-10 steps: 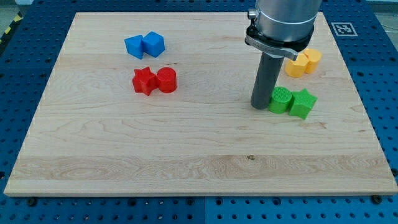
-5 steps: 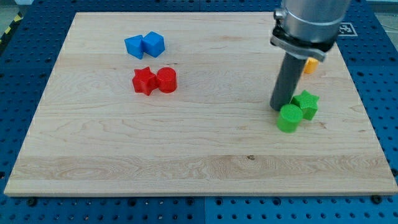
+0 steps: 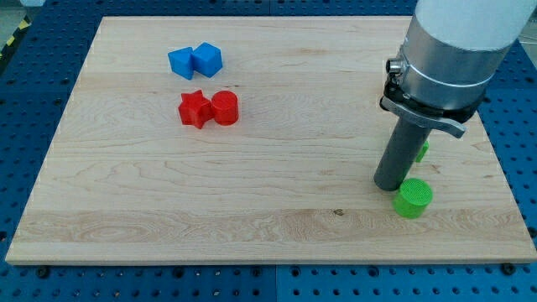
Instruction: Separate the green circle from green star
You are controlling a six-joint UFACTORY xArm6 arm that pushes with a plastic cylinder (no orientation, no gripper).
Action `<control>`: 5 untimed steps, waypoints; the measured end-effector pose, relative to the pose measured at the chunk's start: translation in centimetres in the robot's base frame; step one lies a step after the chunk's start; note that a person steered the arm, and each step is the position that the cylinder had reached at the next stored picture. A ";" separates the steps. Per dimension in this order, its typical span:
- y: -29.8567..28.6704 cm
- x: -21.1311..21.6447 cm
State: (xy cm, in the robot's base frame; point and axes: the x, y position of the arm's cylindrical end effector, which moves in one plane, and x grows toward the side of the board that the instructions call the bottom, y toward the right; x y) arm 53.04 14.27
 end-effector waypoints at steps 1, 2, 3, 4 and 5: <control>0.4 -0.3; 1.7 -0.3; 2.6 -0.5; 2.5 -0.3; -0.2 -2.1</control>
State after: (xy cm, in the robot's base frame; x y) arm 50.92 14.11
